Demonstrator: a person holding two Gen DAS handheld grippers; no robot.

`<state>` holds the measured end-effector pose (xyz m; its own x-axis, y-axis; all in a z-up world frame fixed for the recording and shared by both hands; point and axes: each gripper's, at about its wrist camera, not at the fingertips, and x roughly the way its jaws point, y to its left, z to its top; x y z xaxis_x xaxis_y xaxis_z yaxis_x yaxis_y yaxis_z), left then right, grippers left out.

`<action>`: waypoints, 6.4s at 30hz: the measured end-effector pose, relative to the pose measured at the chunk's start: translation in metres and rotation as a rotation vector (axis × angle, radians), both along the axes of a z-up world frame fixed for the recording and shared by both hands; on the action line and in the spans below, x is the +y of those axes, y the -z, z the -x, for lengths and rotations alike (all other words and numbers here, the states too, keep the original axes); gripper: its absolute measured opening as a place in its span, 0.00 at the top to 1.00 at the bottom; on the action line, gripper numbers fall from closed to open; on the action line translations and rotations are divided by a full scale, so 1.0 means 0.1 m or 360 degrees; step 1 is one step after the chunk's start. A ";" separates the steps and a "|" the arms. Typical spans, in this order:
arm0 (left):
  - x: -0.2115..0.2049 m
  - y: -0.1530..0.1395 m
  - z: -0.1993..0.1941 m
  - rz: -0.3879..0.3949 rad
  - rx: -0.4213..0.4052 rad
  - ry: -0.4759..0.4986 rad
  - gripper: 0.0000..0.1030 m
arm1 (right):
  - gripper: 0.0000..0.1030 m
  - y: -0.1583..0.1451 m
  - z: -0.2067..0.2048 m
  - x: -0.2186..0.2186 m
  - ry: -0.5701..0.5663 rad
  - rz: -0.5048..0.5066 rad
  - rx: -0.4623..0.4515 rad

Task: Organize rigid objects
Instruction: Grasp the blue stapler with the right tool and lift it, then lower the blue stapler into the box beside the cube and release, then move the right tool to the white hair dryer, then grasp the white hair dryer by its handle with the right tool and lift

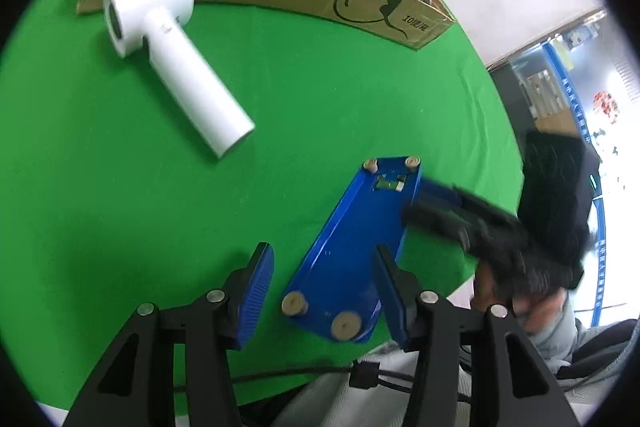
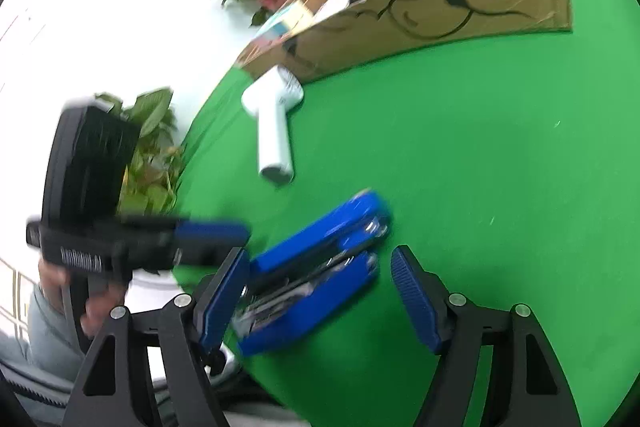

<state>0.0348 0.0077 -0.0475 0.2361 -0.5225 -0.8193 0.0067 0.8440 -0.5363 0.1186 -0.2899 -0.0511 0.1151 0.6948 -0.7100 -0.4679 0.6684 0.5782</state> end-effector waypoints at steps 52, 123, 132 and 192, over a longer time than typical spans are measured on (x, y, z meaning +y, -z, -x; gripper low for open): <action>0.04 0.21 -0.50 0.0496 0.0053 -0.0112 0.52 | 0.54 -0.28 0.05 0.01 -0.0015 0.0504 0.0074; 1.55 -0.31 -3.13 0.0152 -0.0015 -0.0116 0.42 | 0.54 -0.58 -2.43 2.46 0.0177 0.0376 0.0084; 1.53 -0.34 -3.11 0.0064 0.0025 -0.0062 0.40 | 0.50 -0.38 -2.43 2.47 0.0217 0.0343 0.0214; 0.10 0.28 -0.77 0.0307 0.0025 -0.0115 0.63 | 0.58 -0.06 0.16 1.12 -0.0205 0.0552 -0.0226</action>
